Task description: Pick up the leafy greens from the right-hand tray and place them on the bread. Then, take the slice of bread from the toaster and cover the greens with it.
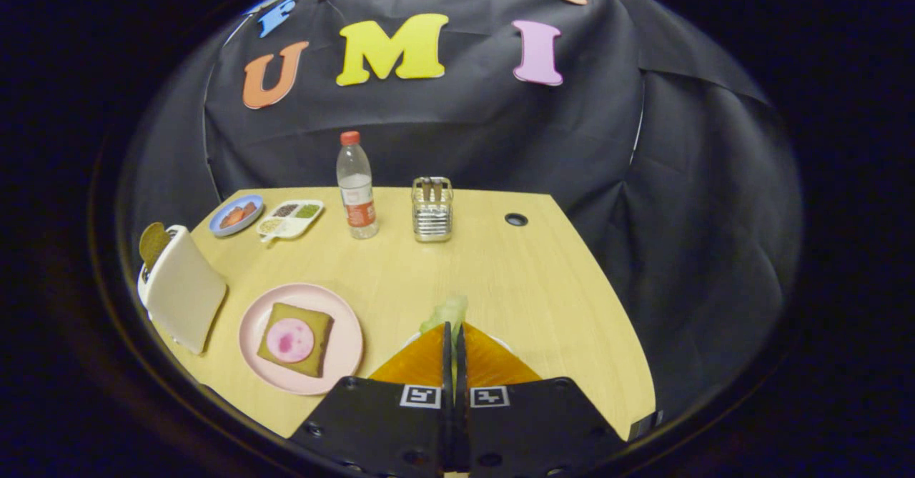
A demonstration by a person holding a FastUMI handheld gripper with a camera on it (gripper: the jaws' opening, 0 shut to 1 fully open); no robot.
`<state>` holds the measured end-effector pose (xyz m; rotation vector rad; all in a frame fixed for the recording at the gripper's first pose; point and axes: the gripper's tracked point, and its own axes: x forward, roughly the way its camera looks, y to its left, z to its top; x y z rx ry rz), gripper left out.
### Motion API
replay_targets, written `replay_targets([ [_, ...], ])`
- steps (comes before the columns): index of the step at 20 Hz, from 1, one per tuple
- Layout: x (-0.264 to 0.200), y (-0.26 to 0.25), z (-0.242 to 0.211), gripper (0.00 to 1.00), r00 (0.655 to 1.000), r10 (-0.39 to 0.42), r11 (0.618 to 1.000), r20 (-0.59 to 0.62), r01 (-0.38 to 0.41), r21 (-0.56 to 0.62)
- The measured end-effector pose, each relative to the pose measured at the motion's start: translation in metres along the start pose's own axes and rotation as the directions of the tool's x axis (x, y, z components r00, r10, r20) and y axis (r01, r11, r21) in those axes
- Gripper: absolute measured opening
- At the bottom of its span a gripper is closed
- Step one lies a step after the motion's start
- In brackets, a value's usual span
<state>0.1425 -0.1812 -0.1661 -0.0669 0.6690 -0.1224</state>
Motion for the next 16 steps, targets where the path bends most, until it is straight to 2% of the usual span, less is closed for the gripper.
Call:
replay_targets([
  [6,-0.035,0.059,0.016,0.00,0.998,0.027,0.998,0.060,-0.024,-0.061],
  [9,-0.037,0.093,0.017,0.00,0.997,0.038,0.994,0.065,-0.031,-0.103],
  [16,-0.028,0.171,0.002,0.00,0.994,0.106,0.986,0.019,-0.102,-0.129],
])
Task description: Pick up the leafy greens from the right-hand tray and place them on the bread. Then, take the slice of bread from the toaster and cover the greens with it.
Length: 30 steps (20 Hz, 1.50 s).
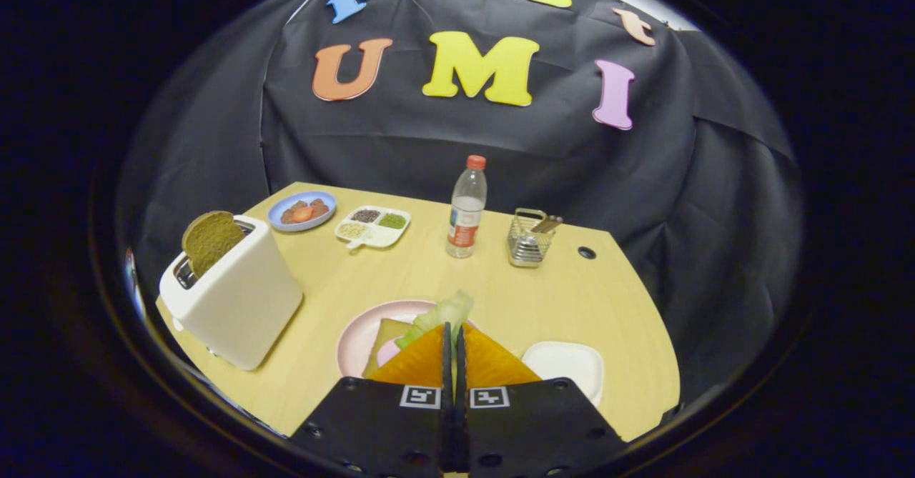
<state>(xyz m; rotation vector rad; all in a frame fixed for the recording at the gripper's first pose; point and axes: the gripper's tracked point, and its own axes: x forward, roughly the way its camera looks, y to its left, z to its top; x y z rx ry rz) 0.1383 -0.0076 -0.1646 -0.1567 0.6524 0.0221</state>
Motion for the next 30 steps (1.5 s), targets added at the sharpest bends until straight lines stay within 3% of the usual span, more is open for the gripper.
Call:
replay_targets([
  [9,0.012,0.072,-0.008,0.00,0.993,0.108,0.994,-0.042,-0.109,-0.027],
  [18,0.075,0.048,-0.015,0.00,0.995,0.057,0.998,-0.085,-0.055,0.028],
  [27,0.125,0.048,-0.038,0.02,0.979,0.136,0.988,-0.149,-0.124,0.086],
  [29,0.124,0.047,-0.039,0.17,0.980,0.131,0.989,-0.149,-0.119,0.088],
  [30,0.123,0.046,-0.038,0.17,0.982,0.127,0.989,-0.143,-0.114,0.092],
])
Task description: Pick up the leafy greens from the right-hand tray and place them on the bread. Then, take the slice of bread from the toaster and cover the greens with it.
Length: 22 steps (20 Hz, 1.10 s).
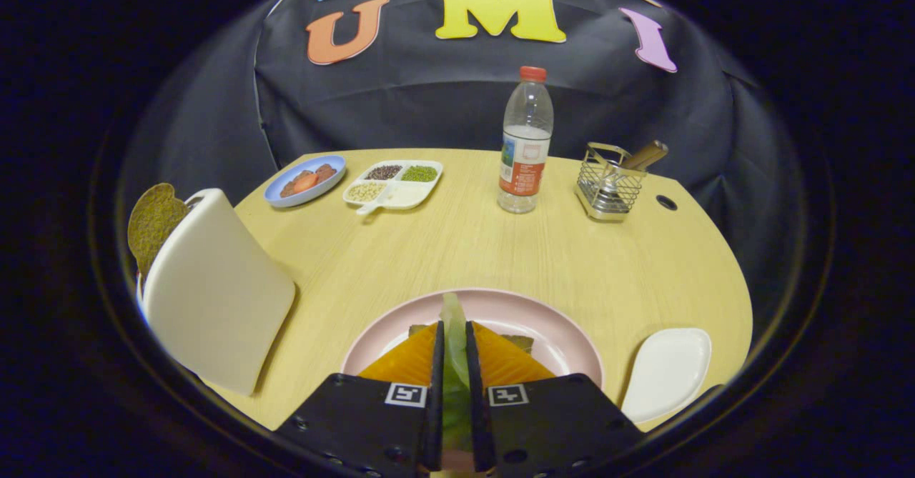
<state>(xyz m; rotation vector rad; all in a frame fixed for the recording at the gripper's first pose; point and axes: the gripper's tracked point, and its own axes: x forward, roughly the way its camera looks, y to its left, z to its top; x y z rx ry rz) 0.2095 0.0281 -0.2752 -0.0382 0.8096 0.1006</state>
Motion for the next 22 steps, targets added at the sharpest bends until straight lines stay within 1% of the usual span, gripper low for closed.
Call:
replay_targets([
  [3,-0.011,-0.004,0.004,0.59,0.999,-0.021,1.000,0.043,0.021,0.000],
  [5,-0.021,-0.004,0.005,0.83,0.997,-0.039,0.999,0.067,0.040,-0.017],
  [7,-0.039,-0.003,0.007,0.96,0.994,-0.049,0.998,0.101,0.053,-0.038],
  [9,-0.059,0.000,0.014,0.97,0.988,-0.039,0.999,0.151,0.044,-0.026],
  [12,-0.095,0.007,0.029,0.96,0.968,-0.047,0.999,0.245,0.046,0.012],
  [16,-0.142,0.028,0.049,0.96,0.937,-0.063,0.998,0.343,0.068,-0.003],
  [19,-0.164,0.046,0.061,0.96,0.919,-0.102,0.993,0.380,0.118,-0.018],
  [21,-0.171,0.069,0.066,0.96,0.917,-0.085,0.995,0.390,0.100,-0.018],
  [22,-0.174,0.076,0.067,0.96,0.918,-0.091,0.995,0.387,0.101,-0.004],
])
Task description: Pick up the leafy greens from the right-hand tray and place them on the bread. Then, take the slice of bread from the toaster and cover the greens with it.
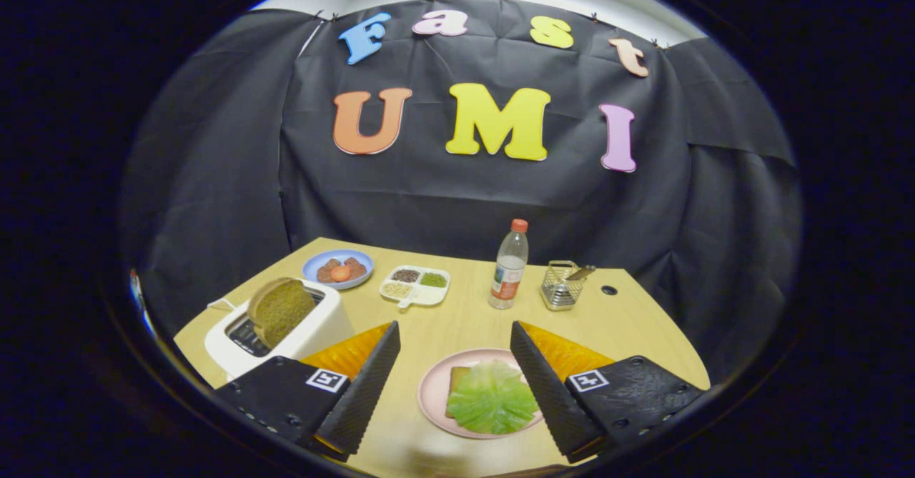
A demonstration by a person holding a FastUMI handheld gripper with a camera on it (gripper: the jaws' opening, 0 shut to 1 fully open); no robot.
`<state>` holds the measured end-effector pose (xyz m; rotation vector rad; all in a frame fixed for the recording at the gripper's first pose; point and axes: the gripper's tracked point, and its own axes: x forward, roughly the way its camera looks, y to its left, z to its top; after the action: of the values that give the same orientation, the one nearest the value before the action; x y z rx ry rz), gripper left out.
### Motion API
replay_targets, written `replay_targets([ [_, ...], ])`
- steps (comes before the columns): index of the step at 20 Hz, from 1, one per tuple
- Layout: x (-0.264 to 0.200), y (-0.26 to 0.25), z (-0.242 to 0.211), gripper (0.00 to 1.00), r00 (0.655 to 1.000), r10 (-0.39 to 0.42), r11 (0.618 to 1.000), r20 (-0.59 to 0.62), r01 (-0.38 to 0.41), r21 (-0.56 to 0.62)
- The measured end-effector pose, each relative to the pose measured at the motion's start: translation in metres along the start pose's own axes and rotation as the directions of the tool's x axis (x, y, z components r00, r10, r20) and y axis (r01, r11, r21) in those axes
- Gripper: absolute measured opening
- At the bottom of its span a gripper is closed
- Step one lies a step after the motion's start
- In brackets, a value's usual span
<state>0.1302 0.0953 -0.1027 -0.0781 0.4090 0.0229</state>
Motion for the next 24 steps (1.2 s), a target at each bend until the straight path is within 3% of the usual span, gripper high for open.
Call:
replay_targets([
  [11,-0.012,0.109,0.036,0.95,0.996,0.046,0.999,0.070,-0.047,0.004],
  [20,0.043,0.176,0.012,0.95,0.997,0.069,0.998,-0.025,-0.069,0.010],
  [22,0.056,0.180,0.002,0.93,0.995,0.059,0.998,-0.077,-0.059,0.003],
  [24,0.064,0.182,-0.008,0.84,0.989,0.054,0.998,-0.135,-0.056,-0.007],
])
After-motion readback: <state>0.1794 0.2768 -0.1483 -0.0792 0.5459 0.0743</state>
